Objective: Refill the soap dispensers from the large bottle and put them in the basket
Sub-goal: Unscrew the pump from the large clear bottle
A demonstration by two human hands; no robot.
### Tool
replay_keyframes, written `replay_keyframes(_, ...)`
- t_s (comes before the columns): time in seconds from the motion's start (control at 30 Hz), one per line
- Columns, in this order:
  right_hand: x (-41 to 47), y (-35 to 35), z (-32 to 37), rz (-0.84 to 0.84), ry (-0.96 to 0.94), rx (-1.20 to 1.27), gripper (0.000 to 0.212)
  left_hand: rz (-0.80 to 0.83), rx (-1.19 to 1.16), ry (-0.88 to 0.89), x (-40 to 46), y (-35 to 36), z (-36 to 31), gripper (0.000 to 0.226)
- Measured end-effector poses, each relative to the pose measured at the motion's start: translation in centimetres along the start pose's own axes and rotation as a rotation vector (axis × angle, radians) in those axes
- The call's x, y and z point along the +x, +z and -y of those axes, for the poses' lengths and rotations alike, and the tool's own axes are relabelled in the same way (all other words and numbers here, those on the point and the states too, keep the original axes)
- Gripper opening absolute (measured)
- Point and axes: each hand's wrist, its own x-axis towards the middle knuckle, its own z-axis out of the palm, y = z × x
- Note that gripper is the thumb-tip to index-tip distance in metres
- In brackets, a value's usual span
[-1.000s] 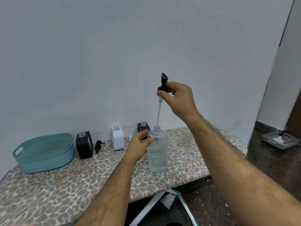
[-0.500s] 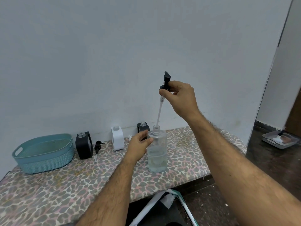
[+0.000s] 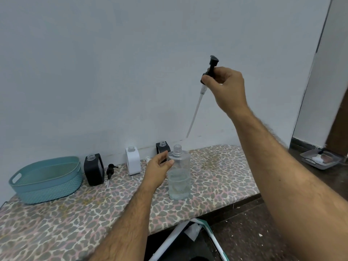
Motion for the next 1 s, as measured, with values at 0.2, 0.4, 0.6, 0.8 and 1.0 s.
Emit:
replay_keyframes(0.2,0.3,-0.4,-2.9,0.092,0.06,-0.16,0.015,-0.011,-0.009,0.032,-0.2,0.3,0.4,0.053)
replay_keyframes(0.4,-1.7,0.3,-9.0,0.319,0.131,-0.536,0.019,-0.032,0.025,0.064,-0.2,0.6,1.1,0.053)
replay_keyframes(0.6,-5.6,1.1,-15.5,0.603,0.26,-0.834,0.024,-0.069,0.0,0.098,0.0,1.1,1.8,0.05)
replay_keyframes(0.8,-10.2,1.8,-20.5,0.819,0.405,-0.994,0.024,-0.096,0.003,0.117,0.3,1.2,2.5,0.049)
replay_keyframes(1.0,-13.3,2.3,-22.9,0.879,0.439,-1.117,0.023,-0.122,-0.013,0.135,0.3,1.4,2.8,0.049)
